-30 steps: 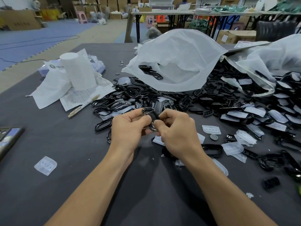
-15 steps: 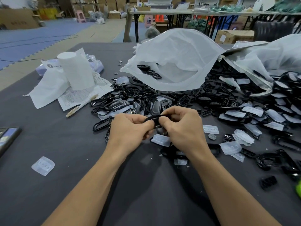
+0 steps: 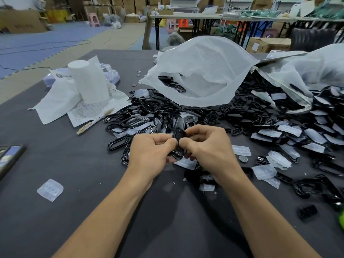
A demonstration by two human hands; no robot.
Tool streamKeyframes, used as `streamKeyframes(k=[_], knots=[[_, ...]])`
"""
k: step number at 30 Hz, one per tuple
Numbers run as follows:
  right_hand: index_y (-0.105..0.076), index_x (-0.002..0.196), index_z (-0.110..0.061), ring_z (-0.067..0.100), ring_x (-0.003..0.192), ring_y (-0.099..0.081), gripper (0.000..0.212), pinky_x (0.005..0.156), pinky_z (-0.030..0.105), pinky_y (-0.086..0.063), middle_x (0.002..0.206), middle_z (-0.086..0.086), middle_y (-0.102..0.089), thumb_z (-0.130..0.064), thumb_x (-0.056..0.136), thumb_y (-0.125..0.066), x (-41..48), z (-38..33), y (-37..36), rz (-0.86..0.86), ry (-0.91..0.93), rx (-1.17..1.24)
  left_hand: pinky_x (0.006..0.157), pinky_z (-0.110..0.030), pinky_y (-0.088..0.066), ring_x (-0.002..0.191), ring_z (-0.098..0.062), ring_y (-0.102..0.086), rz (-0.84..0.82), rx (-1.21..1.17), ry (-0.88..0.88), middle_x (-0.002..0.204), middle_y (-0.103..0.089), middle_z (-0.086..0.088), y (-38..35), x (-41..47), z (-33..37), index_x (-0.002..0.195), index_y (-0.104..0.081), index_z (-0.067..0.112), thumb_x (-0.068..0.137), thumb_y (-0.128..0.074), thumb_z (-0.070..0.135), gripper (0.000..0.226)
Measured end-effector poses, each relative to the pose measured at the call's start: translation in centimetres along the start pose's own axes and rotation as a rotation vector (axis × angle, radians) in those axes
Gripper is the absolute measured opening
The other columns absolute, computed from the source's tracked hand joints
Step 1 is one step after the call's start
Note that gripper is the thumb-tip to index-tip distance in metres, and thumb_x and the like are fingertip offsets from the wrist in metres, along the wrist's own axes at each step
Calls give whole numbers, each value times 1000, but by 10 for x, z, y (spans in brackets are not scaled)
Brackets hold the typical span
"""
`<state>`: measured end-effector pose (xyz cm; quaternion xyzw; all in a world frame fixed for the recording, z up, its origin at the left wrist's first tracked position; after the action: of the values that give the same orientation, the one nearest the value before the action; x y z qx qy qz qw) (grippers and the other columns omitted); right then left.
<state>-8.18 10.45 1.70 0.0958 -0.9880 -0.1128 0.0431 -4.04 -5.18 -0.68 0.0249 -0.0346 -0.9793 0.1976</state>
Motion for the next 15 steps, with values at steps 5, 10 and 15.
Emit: streamKeyframes(k=[5, 10, 15], knots=[[-76, 78, -28, 24, 67, -74, 15, 73, 50, -63, 67, -1, -76, -16, 70, -76, 1, 0, 3, 50, 27, -84, 68, -46, -65, 64, -22, -76, -51, 24, -28, 75, -79, -6, -7, -2, -2, 89, -83, 16, 92, -74, 7, 13], [-79, 78, -29, 16, 58, -70, 17, 68, 41, -62, 66, -2, -75, -13, 74, -76, 2, 1, 3, 37, 34, -106, 61, -44, -62, 64, -27, -76, -68, 93, -103, 72, -79, -4, -6, -3, 7, 82, -84, 30, 86, -74, 3, 29], [-79, 77, -30, -1, 61, -66, 18, 57, 10, -47, 65, -21, -71, -14, 83, -73, 2, -4, 20, 193, 120, -301, 48, -20, -55, 49, -10, -67, 231, -193, 2, 67, -77, -1, 29, 11, 9, 73, -80, 18, 85, -73, -8, 30]])
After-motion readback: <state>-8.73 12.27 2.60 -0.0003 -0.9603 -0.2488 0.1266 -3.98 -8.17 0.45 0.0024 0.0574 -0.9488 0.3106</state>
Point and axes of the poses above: each hand's wrist, its own x-axis towards the middle knuckle, its own y-axis out of the back of the hand, z = x × y, the point moved 6 cm from there along x, towards the middle knuckle
